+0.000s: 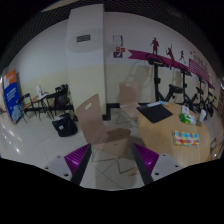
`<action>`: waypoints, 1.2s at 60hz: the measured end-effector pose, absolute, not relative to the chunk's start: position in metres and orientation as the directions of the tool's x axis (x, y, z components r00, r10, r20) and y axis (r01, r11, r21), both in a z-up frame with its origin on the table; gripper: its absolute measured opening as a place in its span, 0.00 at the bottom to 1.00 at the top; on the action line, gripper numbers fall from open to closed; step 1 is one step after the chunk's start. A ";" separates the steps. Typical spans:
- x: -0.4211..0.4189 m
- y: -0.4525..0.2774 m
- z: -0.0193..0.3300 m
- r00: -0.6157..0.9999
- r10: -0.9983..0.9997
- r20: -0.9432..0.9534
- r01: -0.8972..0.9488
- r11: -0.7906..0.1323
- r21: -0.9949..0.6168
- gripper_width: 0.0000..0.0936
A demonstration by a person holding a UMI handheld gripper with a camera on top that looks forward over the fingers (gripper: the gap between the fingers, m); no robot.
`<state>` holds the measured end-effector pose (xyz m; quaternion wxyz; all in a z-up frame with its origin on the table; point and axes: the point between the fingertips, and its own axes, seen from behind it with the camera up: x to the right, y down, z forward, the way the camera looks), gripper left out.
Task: Fold towel
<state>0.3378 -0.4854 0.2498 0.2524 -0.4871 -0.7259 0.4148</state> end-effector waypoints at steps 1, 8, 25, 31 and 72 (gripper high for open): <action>0.336 -0.483 0.249 -0.391 0.919 -0.040 0.499 0.176 -0.849 0.92; 0.306 -0.444 0.236 -0.329 0.944 -0.011 0.508 0.167 -0.845 0.92; 0.253 -0.326 0.203 -0.070 0.997 0.011 0.570 0.050 -0.820 0.92; 0.240 -0.295 0.191 0.021 1.000 0.021 0.576 0.006 -0.817 0.92; 0.065 -0.158 0.059 0.154 0.985 0.081 0.554 -0.018 -0.832 0.92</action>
